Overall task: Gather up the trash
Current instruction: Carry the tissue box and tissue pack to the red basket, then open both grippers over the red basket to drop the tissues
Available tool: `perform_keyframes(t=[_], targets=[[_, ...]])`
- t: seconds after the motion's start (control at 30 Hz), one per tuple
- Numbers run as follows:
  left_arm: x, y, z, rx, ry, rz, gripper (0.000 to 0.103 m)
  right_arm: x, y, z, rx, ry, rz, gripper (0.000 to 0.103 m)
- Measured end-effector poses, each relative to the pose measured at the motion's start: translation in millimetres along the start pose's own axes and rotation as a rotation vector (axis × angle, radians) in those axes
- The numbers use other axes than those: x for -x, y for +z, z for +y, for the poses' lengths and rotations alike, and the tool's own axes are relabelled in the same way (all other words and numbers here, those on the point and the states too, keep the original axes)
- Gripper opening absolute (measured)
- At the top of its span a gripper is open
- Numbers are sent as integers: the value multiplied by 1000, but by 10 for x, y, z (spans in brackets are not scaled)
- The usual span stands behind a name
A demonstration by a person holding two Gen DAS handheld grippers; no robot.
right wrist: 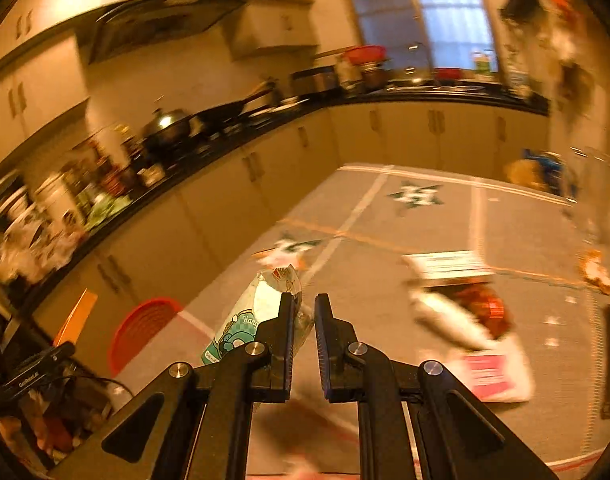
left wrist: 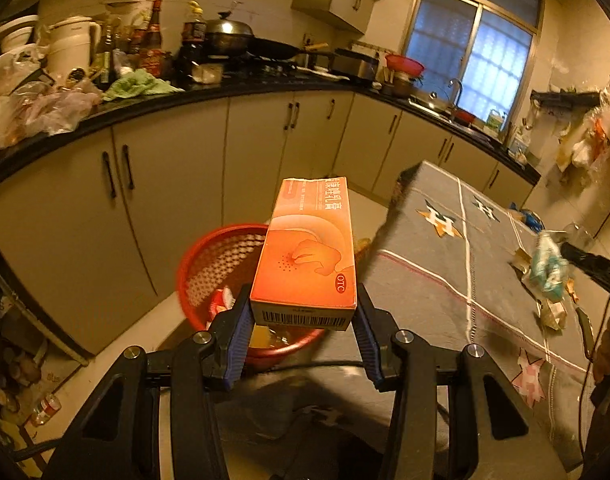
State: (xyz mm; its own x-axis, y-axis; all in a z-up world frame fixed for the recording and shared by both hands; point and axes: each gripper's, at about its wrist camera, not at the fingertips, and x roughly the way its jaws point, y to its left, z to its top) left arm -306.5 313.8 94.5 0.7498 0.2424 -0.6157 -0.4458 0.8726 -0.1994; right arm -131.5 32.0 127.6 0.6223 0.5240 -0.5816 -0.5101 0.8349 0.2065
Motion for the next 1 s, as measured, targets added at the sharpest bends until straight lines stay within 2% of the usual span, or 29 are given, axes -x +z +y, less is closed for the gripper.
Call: perform_keyframes(t=[0.1,0.23,0.3,0.5,0.7,0.77,0.8,0.83,0.87,0.93,1.0], targets=[[90,17,177,-4,23,-20,46,-271,-8,367,30,61,48,11],[-15,85,381,-6,36,-9,46,-649,-21,835,71,124,110,11],[-154,100,458,0,32,9,45,-824,-27,1056,100,140,128,11],[-771,189,568,15,-51,67,45,-1387,-50,1580,135,179,203,11],[-1173,269,686,57,-56,111,45,-1994,-36,1989,161,174,268,11],[-1185,256,717,75,-71,122,47,-2175,-55,2068,154,180,299,16],[-1177,251,734,82,-80,122,53,-2259,-77,2087,141,192,316,16],[-1164,241,755,88,-84,120,60,-2297,-87,2093,137,198,323,21],[-1140,228,770,93,-82,116,62,-2333,-105,2101,137,195,327,29],[-1112,236,802,95,-74,118,62,-2373,-135,2101,140,179,327,35],[-1046,234,813,96,-66,116,63,-2352,-149,2054,134,176,332,36]])
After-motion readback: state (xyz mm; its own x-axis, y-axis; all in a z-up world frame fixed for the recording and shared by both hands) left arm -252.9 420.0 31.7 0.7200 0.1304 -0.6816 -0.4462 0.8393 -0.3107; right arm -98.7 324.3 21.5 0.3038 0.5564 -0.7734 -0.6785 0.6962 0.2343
